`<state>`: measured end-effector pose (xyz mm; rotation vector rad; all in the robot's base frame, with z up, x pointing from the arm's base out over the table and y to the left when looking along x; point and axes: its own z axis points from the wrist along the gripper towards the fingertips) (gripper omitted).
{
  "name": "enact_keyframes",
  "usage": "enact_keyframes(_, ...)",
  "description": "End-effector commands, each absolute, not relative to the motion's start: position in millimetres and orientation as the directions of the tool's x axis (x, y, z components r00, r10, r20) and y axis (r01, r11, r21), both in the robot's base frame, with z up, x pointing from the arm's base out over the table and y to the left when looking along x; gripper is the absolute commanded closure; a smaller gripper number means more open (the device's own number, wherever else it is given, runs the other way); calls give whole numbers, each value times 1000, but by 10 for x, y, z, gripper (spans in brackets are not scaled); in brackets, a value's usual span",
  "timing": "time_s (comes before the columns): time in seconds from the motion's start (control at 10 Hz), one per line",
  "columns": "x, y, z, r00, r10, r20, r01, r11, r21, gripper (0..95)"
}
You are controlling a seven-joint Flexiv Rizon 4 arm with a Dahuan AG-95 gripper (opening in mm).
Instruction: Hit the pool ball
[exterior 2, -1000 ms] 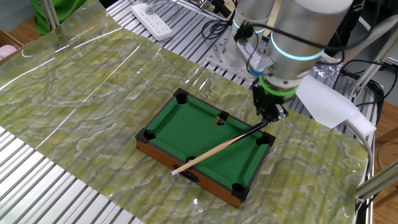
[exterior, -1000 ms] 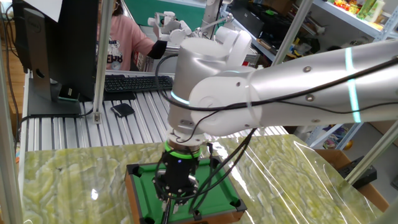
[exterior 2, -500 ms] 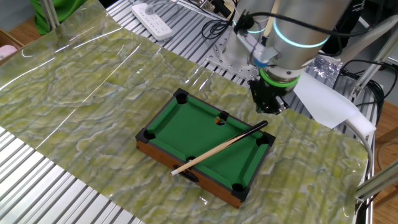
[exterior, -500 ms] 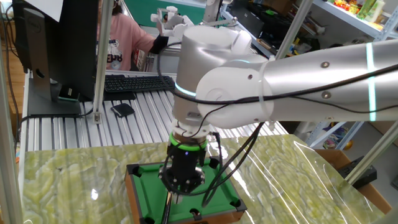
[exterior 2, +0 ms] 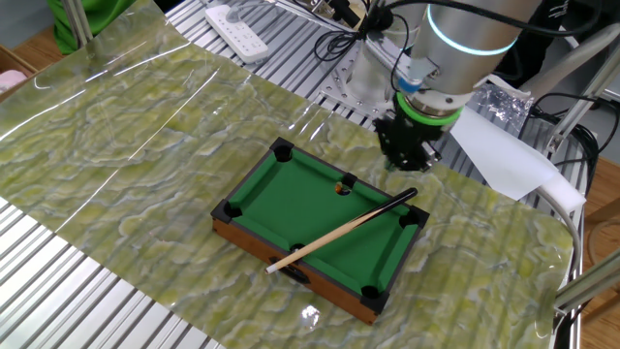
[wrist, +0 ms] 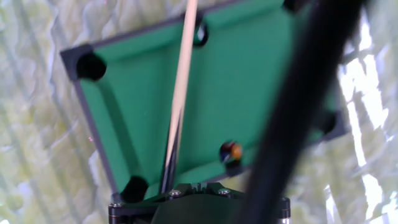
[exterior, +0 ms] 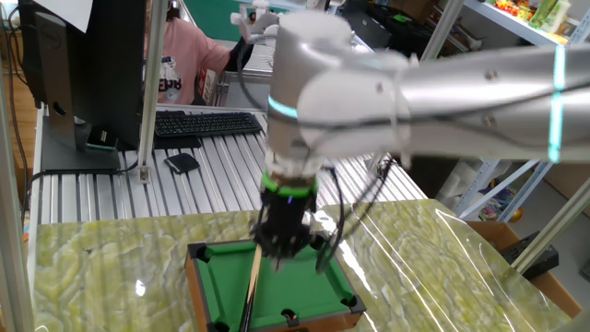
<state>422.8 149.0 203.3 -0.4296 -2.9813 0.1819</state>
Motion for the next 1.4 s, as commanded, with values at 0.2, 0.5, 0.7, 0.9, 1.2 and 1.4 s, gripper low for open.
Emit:
enact_keyframes(0.2, 4443, 1196, 2190, -970, 224, 96, 212, 970, -123, 950)
enact_keyframes(0.5, 4661, 869, 2168, -988, 125, 85, 116, 988, -104, 950)
enact_keyframes(0.7, 4709, 780, 2180, -994, 99, 45, 95, 992, -84, 950)
enact_keyframes(0.9, 4733, 731, 2180, -999, 33, 35, 30, 997, -72, 950)
enact_keyframes(1.2, 4733, 731, 2180, -998, 36, 53, 33, 998, -51, 950)
enact_keyframes(1.4, 4733, 732, 2180, -991, 115, 64, 112, 992, -56, 950)
